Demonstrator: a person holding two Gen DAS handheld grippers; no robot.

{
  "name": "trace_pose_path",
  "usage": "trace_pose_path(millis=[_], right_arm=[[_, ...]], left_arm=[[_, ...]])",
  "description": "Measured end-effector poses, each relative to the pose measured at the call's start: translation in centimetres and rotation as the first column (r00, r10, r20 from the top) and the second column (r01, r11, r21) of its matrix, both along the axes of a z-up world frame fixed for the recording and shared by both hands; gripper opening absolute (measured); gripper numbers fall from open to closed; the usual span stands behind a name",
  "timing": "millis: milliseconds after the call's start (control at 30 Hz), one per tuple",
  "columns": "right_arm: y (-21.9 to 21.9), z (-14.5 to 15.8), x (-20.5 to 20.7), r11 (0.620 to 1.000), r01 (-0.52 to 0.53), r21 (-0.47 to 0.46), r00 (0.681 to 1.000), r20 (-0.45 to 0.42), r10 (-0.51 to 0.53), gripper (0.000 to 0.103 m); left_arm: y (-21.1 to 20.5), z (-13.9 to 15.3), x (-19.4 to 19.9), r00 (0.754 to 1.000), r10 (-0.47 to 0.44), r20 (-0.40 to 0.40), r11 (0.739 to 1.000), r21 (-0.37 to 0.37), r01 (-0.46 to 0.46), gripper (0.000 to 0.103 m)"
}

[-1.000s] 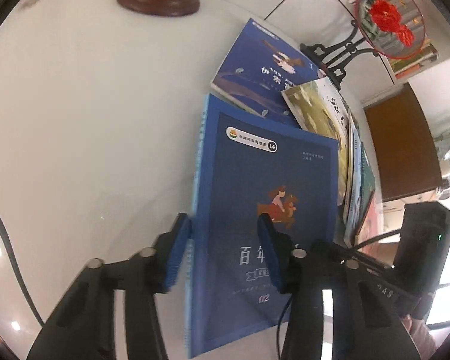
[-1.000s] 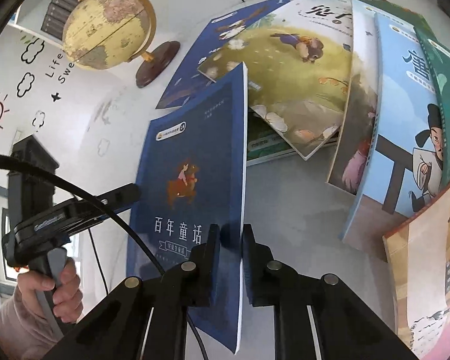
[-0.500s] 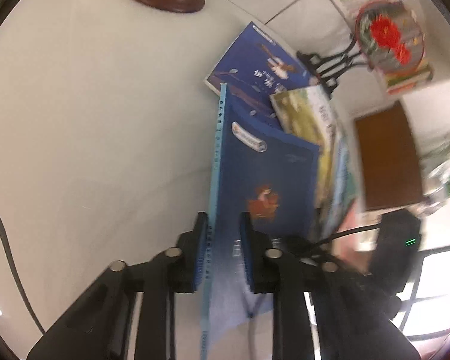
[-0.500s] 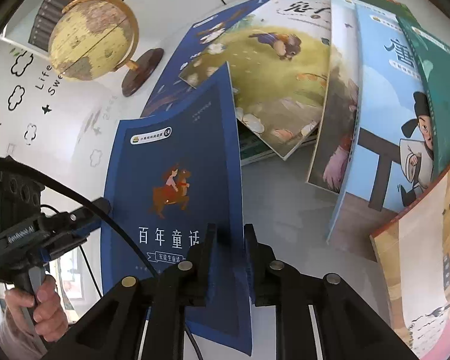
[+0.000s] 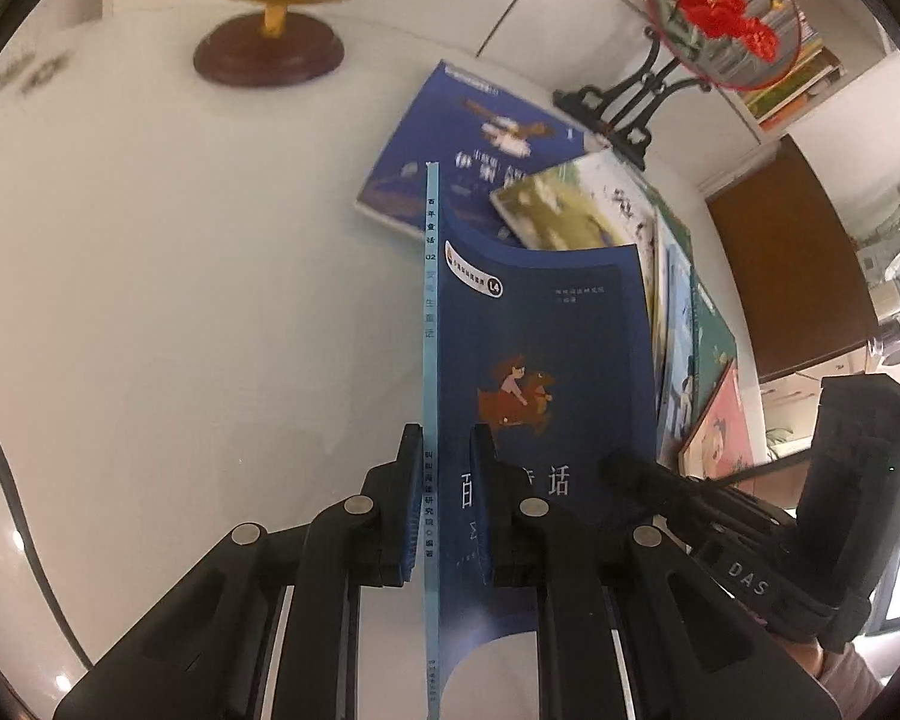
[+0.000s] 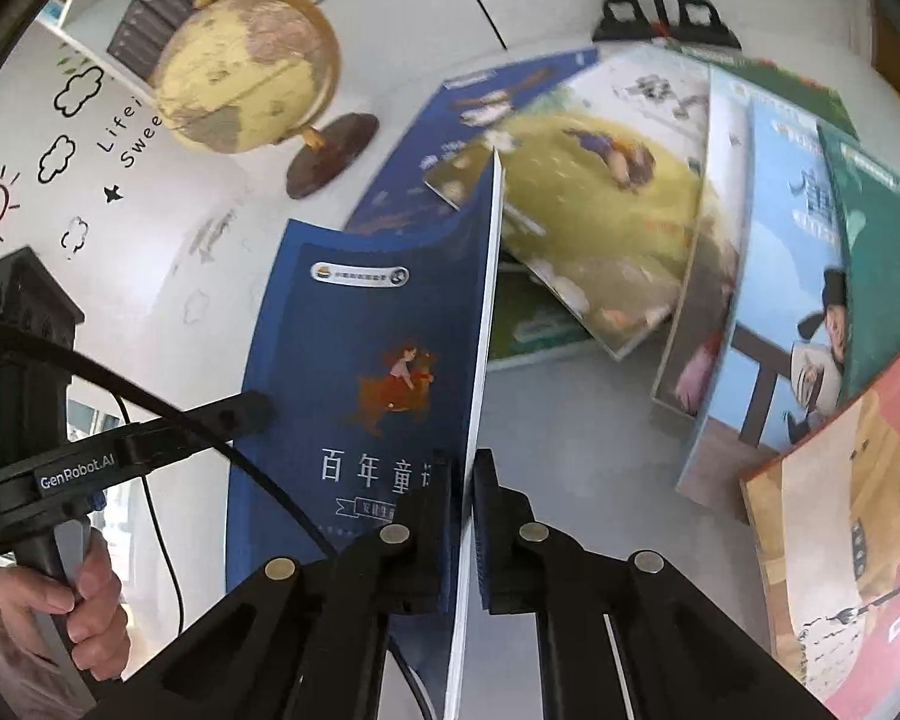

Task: Organize books
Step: 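Lift the dark blue book with both grippers and carry it toward the globe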

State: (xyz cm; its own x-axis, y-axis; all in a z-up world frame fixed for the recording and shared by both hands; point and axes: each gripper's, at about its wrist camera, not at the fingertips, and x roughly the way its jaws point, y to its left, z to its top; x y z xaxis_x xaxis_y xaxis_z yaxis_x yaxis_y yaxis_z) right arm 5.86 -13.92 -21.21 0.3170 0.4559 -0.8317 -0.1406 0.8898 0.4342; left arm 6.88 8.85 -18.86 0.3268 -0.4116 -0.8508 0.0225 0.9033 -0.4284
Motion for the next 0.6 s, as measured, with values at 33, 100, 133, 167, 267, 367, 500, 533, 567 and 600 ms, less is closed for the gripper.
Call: trace_pose_path(millis=[33,100,133,167,267,367,500,533,567,600], right_arm=[[0.2,0.4,0.0,1.000,-0.004,0.003,1.000,0.009,0.004,0.006],[0.2,1.3,-0.1,1.000,-0.004,0.021,1.000,0.028,0.004,0.006],[0.5,2.0,0.0,1.000,-0.013,0.025,0.999,0.044,0.012,0.006],[0.9,2.7,0.1,0.999,-0.023,0.024,0.998,0.057,0.022,0.006],[2.4,3.9,0.7,0.999,-0.038,0.028,0.997,0.068,0.036,0.006],[4.9,5.0,1.4,0.997,-0.072,0.035,0.994,0.081,0.069,0.006],[8.7,5.6,2.3,0.992,-0.110,0.062,0.992,0.075,0.105,0.006],[9.8,5.6,2.5,0.991,-0.120,0.067,0.991,0.072,0.115,0.006],[11.0,5.4,2.6,0.988,-0.137,0.070,0.989,0.068,0.132,0.006],[12.1,5.2,2.7,0.986,-0.150,0.075,0.988,0.061,0.145,0.006]], left_arm=[[0.4,0.3,0.1,1.000,0.012,0.006,1.000,-0.009,-0.012,0.011],[1.5,0.8,0.0,0.999,0.045,0.021,0.999,-0.026,-0.045,0.011],[2.1,1.0,0.0,0.997,0.066,0.027,0.997,-0.034,-0.065,0.011],[2.6,1.2,-0.1,0.996,0.081,0.031,0.996,-0.036,-0.080,0.011],[4.6,2.2,-0.2,0.992,0.121,0.047,0.992,-0.036,-0.119,0.011],[6.6,3.2,-0.1,0.985,0.157,0.071,0.988,-0.014,-0.156,0.011],[10.2,4.1,-0.3,0.972,0.217,0.093,0.976,0.012,-0.219,0.011],[11.4,4.2,-0.4,0.966,0.238,0.098,0.970,0.032,-0.242,0.011],[12.2,4.1,-0.5,0.964,0.249,0.096,0.966,0.044,-0.254,0.011],[12.9,4.0,-0.6,0.960,0.261,0.096,0.962,0.056,-0.267,0.011]])
